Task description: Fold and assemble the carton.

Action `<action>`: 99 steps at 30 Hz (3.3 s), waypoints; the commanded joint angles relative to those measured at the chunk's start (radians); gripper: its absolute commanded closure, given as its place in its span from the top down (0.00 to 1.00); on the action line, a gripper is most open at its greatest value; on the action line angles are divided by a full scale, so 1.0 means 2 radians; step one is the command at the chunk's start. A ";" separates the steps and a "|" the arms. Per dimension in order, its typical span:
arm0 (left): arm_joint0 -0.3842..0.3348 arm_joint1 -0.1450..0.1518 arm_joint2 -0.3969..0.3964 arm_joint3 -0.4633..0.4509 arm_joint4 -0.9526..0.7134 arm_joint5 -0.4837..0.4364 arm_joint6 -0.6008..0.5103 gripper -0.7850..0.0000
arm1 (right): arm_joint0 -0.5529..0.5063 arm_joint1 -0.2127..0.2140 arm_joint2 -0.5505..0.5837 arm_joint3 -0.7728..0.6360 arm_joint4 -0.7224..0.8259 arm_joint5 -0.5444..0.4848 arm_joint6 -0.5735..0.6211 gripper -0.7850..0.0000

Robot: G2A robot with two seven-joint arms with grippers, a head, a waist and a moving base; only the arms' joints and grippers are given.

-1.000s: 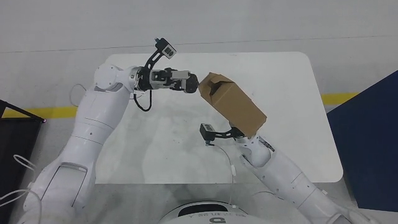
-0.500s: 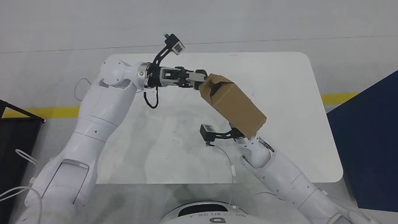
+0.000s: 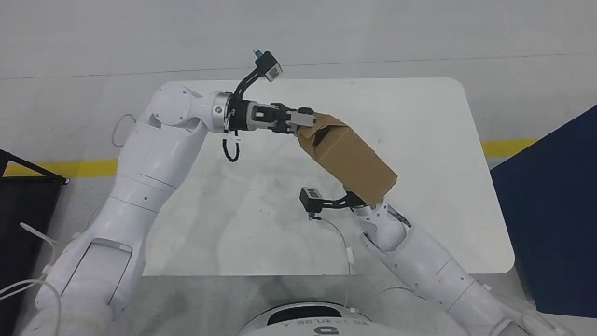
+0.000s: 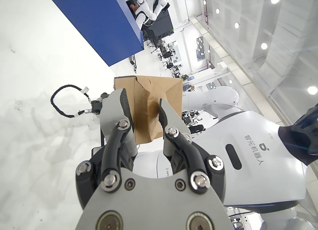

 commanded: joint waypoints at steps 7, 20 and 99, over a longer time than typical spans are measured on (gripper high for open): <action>0.005 0.004 0.000 -0.024 0.043 0.011 0.022 0.50 | 0.003 -0.001 -0.002 0.010 0.000 0.000 0.003 0.00; 0.020 0.011 -0.001 -0.064 0.111 0.040 0.067 0.59 | 0.005 -0.004 0.000 0.024 0.000 0.000 0.003 0.00; 0.079 0.045 -0.017 -0.177 0.192 0.087 0.099 0.73 | -0.024 -0.017 0.026 0.033 0.000 0.000 -0.028 0.00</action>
